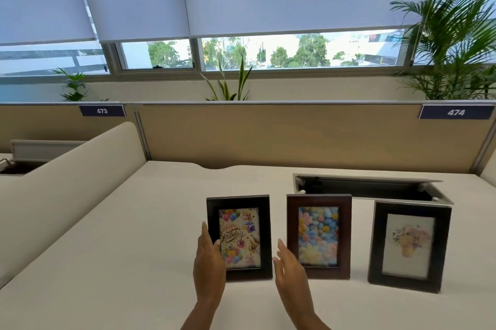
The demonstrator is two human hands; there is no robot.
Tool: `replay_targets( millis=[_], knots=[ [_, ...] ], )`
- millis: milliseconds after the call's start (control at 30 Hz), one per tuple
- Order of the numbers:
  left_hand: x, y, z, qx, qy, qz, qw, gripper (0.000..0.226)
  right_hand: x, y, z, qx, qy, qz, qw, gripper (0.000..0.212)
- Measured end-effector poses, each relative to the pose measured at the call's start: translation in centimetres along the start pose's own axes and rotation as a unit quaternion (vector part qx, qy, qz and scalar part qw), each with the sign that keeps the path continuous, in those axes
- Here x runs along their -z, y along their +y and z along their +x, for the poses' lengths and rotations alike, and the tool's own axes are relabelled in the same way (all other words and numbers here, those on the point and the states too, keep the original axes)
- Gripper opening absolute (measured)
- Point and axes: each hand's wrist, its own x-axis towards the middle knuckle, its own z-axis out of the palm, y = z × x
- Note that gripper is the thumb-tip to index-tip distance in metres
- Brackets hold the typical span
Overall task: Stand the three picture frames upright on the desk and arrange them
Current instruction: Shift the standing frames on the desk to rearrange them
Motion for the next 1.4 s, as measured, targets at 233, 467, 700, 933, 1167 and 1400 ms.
replay_targets(
  millis=[233,467,700,933,1167,1400],
  knots=[
    [0.2,-3.3,-1.5,0.076,-0.092,-0.007,0.993,0.038,-1.8,0.7,0.5,-0.131,-0.08,-0.011,0.988,0.046],
    [0.7,-4.6,-0.1,0.097,-0.133,-0.018,0.986,0.031,-2.7,0.1,1.3,-0.156,-0.064,-0.064,0.984,0.042],
    [1.2,-5.3,2.8,0.097,-0.099,-0.015,0.99,0.029,-4.8,-1.3,4.3,-0.155,-0.057,-0.07,0.984,0.025],
    [1.8,-6.2,7.9,0.102,-0.058,-0.013,0.993,0.031,-8.4,-3.5,8.7,-0.137,-0.049,-0.058,0.988,0.023],
    [2.1,-8.8,13.0,0.109,-0.029,0.002,0.994,0.029,-12.9,-5.6,12.8,-0.123,-0.061,-0.062,0.989,0.016],
    [2.2,-11.3,15.4,0.136,0.006,0.003,0.991,0.028,-16.0,-6.5,15.3,-0.098,-0.087,-0.077,0.988,0.013]
  ],
)
